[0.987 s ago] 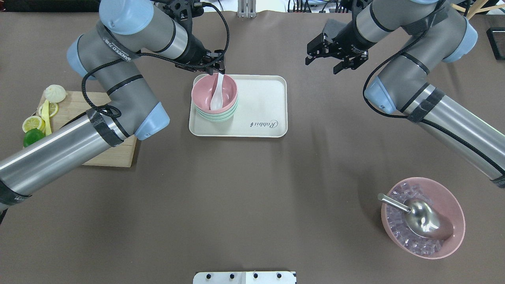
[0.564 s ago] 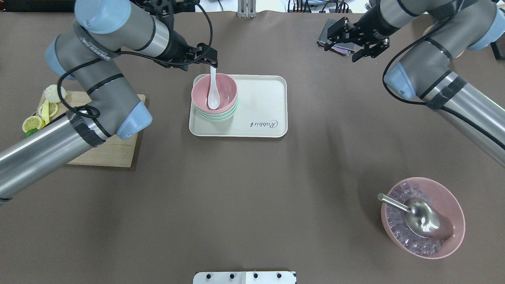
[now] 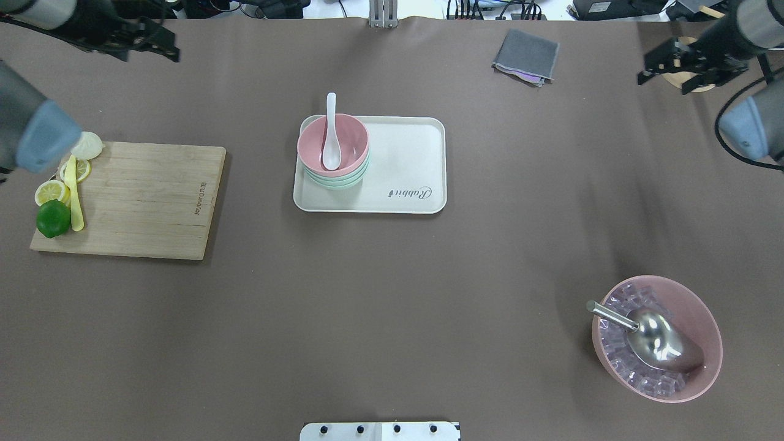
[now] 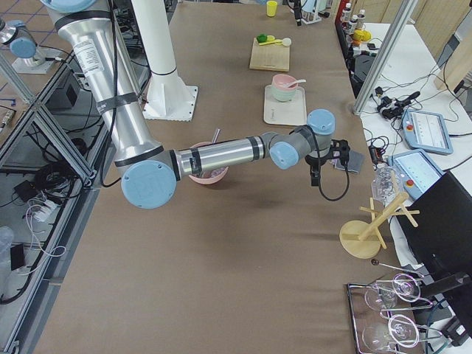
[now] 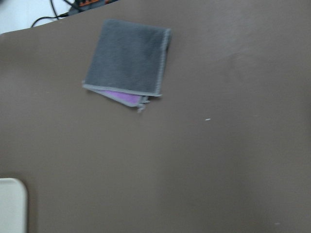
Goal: Stack pink bowl on green and place spoon
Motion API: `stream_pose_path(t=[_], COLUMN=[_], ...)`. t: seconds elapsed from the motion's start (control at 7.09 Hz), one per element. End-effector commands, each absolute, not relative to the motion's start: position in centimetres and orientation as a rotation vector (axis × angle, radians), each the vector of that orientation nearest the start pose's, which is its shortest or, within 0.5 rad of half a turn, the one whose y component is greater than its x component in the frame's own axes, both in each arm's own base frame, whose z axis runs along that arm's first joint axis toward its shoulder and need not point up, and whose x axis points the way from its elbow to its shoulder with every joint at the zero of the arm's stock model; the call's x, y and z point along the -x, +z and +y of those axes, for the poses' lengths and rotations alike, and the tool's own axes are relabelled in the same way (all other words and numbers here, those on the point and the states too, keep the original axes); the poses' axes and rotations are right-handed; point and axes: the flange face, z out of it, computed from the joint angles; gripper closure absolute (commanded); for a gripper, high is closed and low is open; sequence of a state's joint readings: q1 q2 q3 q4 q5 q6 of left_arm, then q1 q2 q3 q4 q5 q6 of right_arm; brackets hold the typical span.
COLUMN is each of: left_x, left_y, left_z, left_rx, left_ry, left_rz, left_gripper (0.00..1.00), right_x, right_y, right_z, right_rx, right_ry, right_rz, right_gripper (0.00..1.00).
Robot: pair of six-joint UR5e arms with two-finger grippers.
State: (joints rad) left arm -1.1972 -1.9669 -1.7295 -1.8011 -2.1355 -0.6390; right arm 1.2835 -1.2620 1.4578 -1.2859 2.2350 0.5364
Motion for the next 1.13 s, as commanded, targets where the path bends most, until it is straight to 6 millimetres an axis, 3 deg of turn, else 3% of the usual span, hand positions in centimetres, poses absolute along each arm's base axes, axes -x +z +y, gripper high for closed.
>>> stream_pose_path(t=[0.0, 0.14, 0.28, 0.42, 0.56, 0.99], left_x=[-2.1, 5.0, 8.3, 9.6, 9.9, 9.7], left_y=[43.7, 49.1, 55.9, 62.6, 66.4, 65.9], left_z=[-58.2, -57.5, -55.1, -51.1, -49.4, -50.1], left_rx=[-0.365, -0.322, -0.247, -0.159, -0.179, -0.197], left_ry=[0.084, 0.150, 0.218, 0.154, 0.151, 0.147], left_rz=[0.690, 0.650, 0.717, 0.771, 0.726, 0.703], left_gripper=[0.02, 0.02, 0.02, 0.02, 0.02, 0.02], right_x=[0.2, -4.0, -5.3, -5.3, -5.1, -4.7], right_y=[59.6, 60.8, 61.8, 62.9, 63.3, 63.0], right_z=[-57.1, -55.2, -53.9, -53.1, -53.3, -53.0], right_rx=[-0.055, -0.032, -0.006, 0.015, 0.023, 0.023], right_ry=[-0.070, 0.005, 0.040, 0.047, 0.048, 0.056], right_rz=[-0.548, -0.640, -0.690, -0.689, -0.696, -0.756], right_gripper=[0.00, 0.00, 0.00, 0.00, 0.00, 0.00])
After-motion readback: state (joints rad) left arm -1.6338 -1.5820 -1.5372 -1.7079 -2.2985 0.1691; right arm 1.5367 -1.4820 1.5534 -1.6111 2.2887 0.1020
